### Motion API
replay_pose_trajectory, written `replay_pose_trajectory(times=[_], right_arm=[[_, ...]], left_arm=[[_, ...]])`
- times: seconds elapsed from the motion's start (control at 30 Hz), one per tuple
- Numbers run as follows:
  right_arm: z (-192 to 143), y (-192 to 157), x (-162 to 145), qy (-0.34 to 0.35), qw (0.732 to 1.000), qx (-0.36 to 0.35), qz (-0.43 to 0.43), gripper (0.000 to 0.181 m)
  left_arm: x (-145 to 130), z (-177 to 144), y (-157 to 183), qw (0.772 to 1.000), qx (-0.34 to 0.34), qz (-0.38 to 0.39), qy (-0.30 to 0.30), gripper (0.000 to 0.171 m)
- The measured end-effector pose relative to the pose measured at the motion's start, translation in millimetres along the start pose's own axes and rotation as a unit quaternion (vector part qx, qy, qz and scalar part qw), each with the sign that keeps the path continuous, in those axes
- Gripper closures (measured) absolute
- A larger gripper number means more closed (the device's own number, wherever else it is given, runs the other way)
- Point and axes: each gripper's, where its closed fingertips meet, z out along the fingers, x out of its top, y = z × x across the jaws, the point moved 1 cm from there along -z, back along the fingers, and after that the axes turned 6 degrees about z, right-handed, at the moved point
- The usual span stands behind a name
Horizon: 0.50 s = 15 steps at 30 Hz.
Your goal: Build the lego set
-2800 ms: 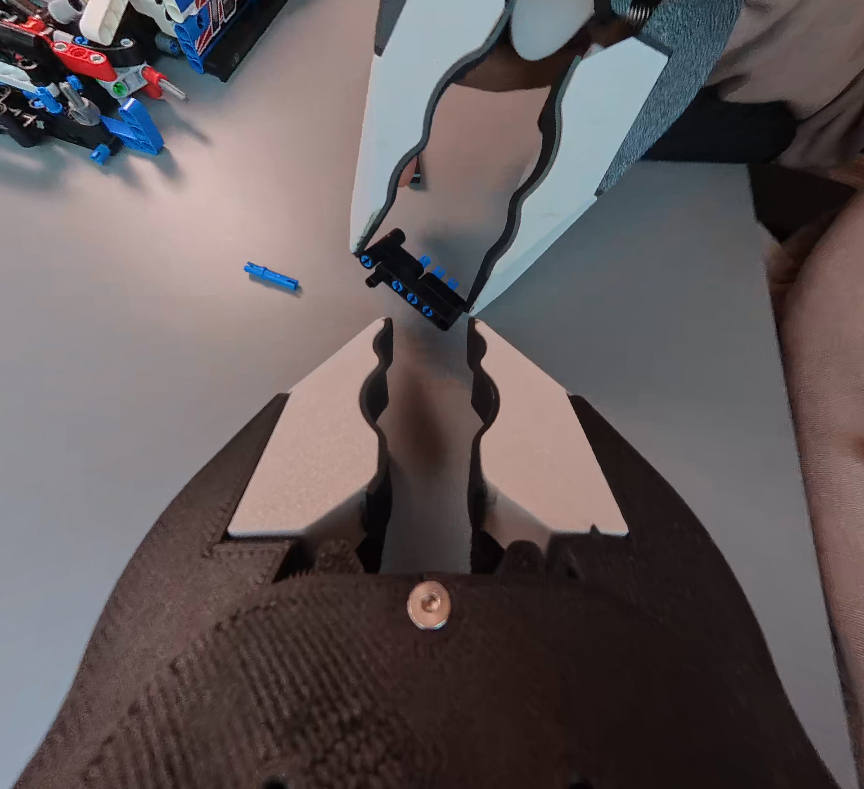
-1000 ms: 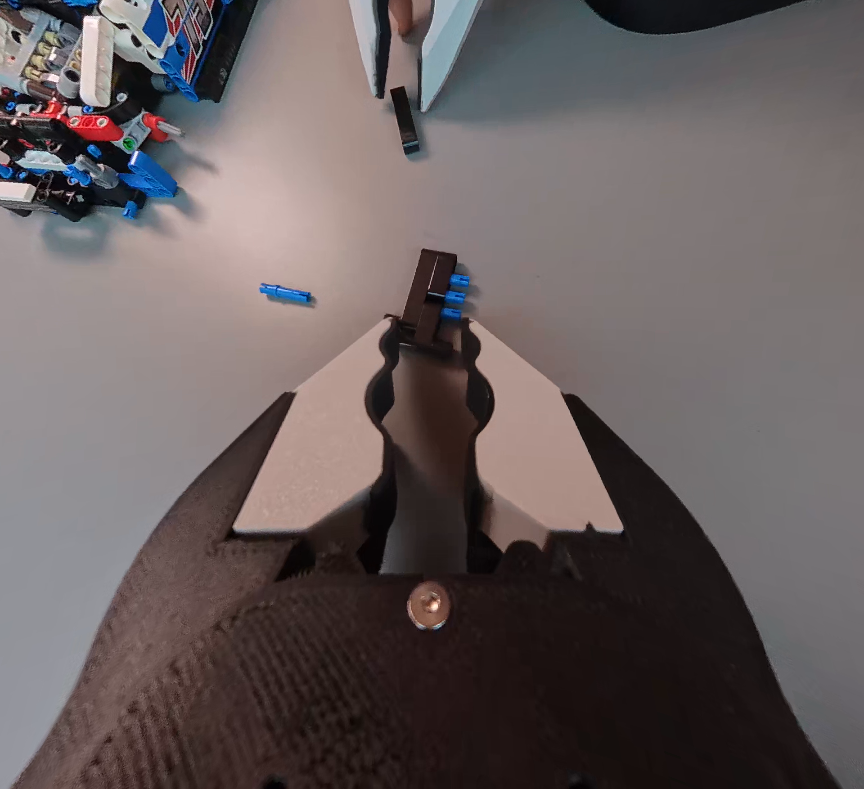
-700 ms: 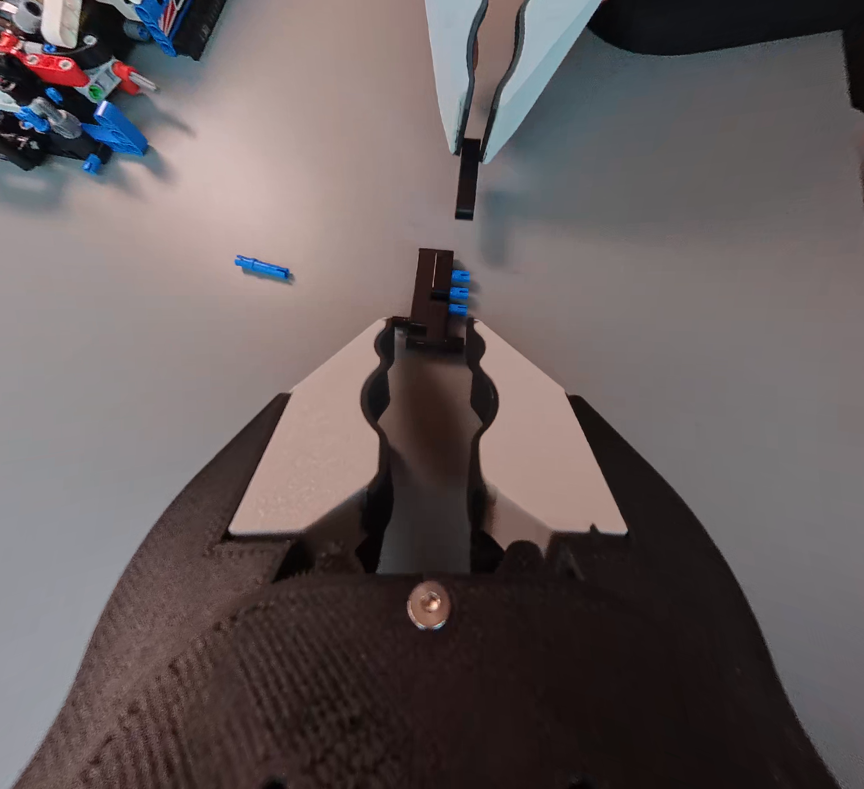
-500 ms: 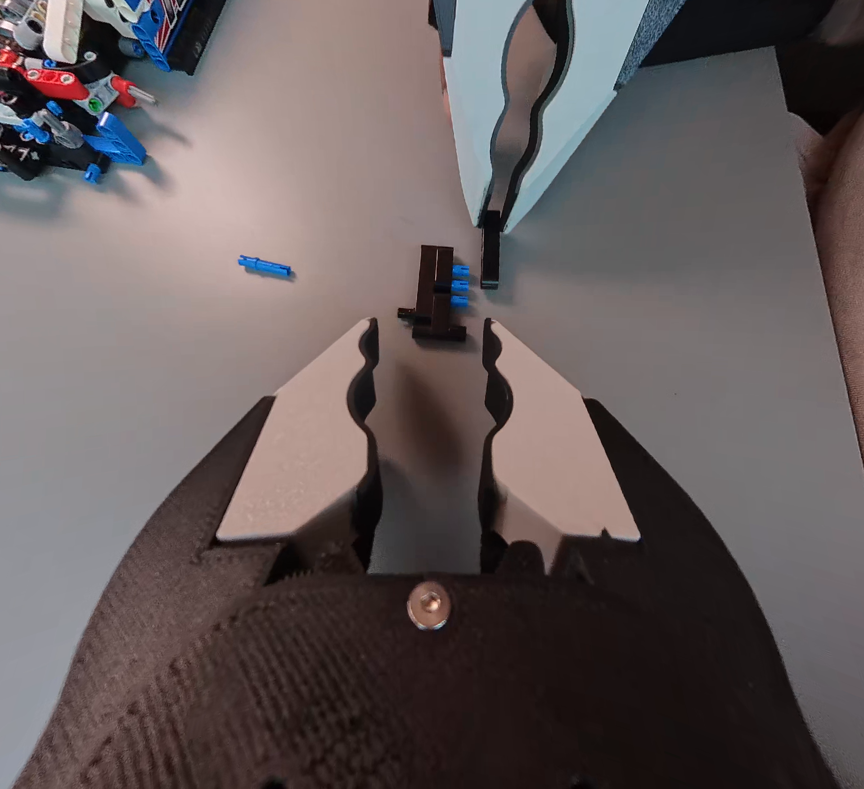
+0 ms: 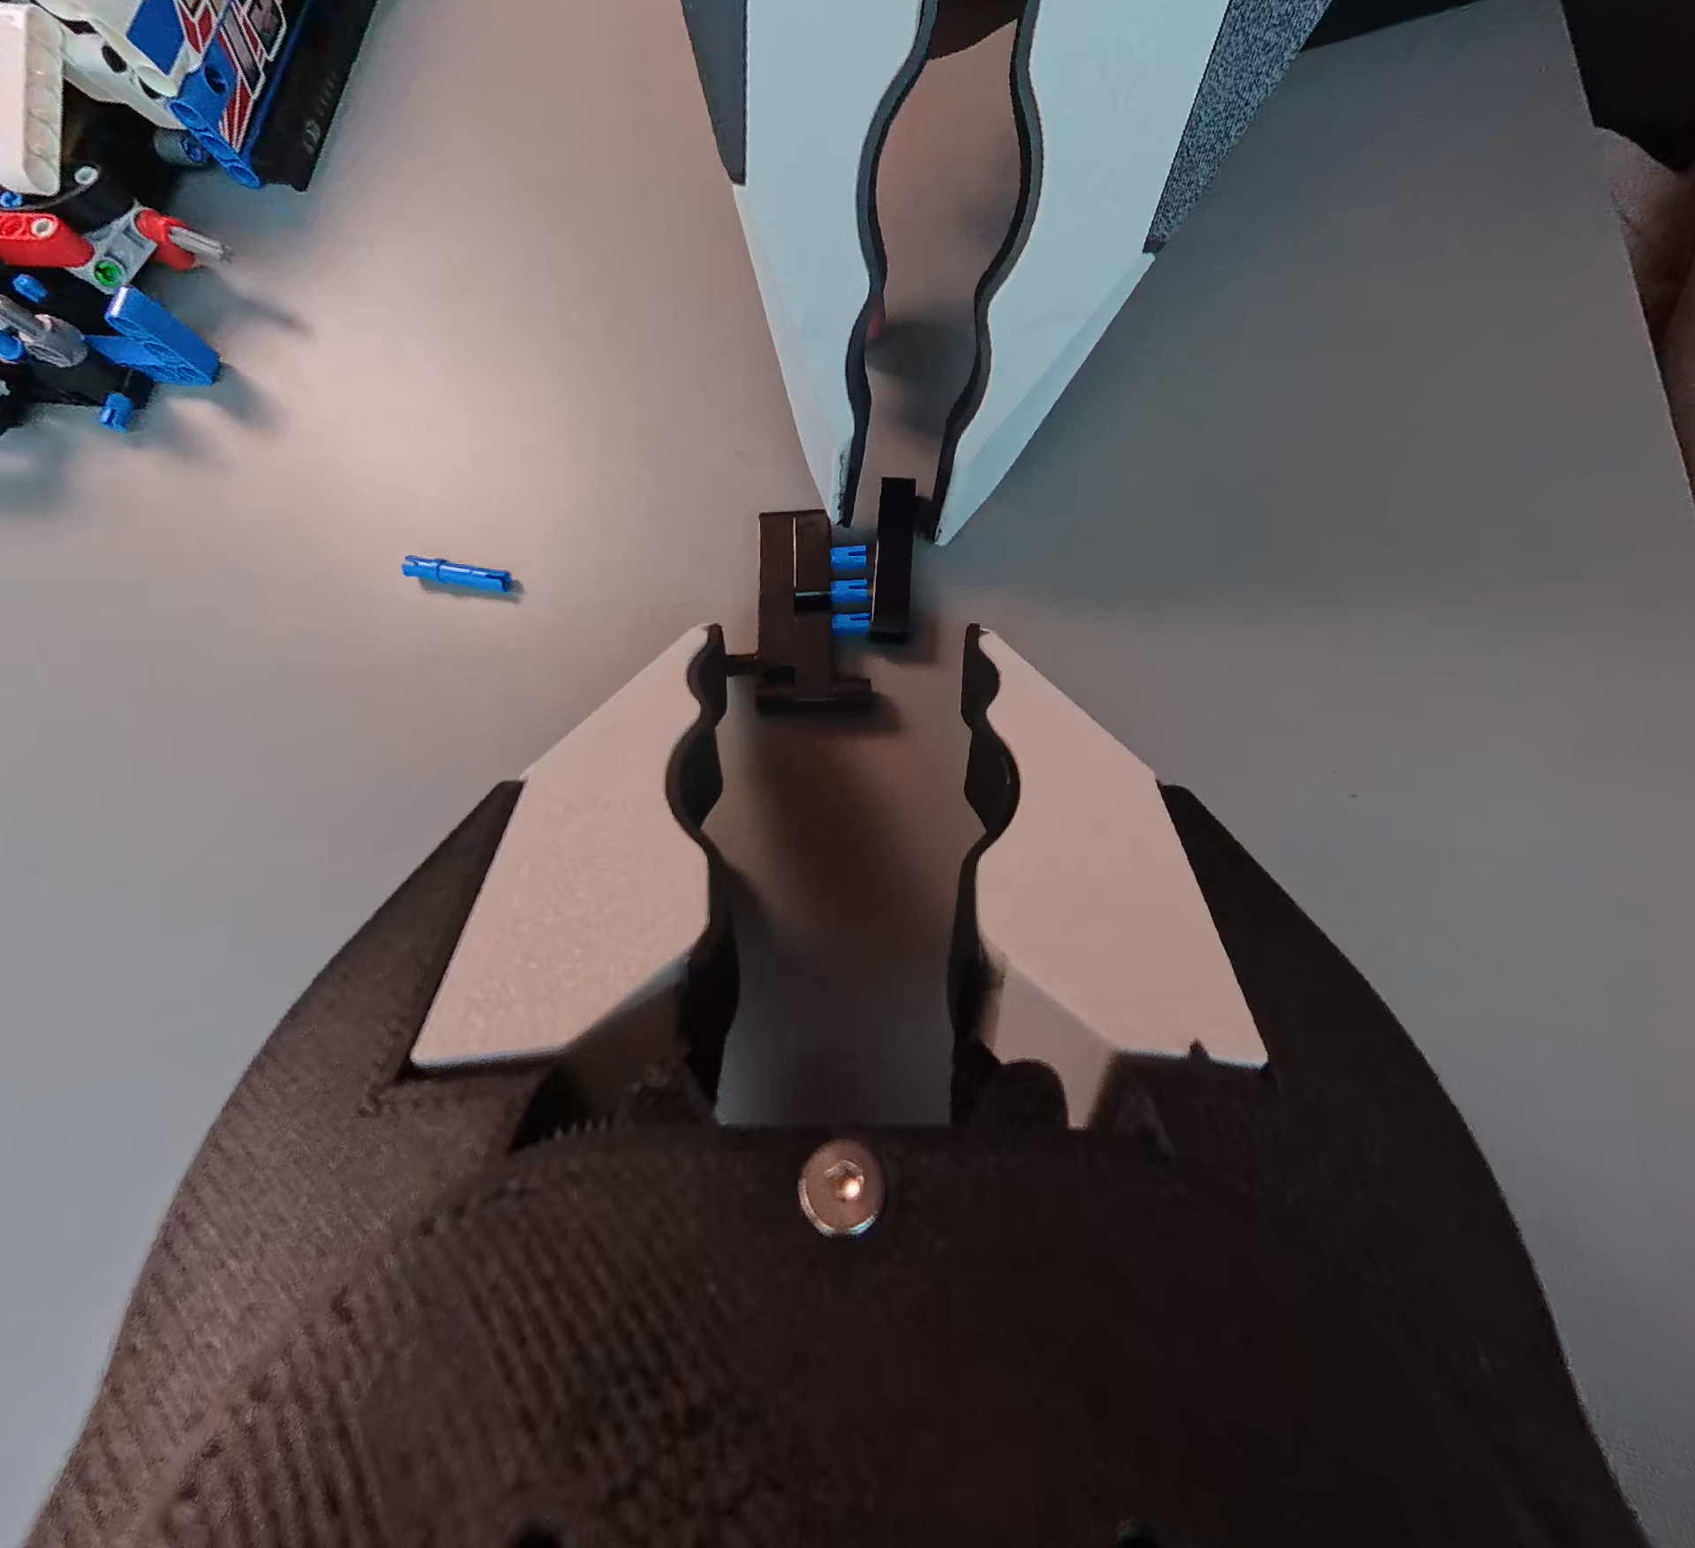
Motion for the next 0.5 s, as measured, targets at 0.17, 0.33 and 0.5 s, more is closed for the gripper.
replay_pose_trajectory(times=[0.17, 0.33, 0.5], right_arm=[[-7, 4, -7, -0.002, 1.0, 0.002, -0.002, 0.166], [-4, -5, -4, 0.0, 1.0, 0.015, -0.026, 0.169], [-1, -3, -1, 0.003, 0.999, 0.001, -0.041, 0.174]], left_arm=[[-3, -3, -4, 1.0, 0.009, 0.002, -0.008, 0.122], [-5, -5, -1, 1.0, -0.005, -0.004, -0.009, 0.127], [-3, -4, 2, 1.0, -0.006, 0.001, -0.011, 0.129]])
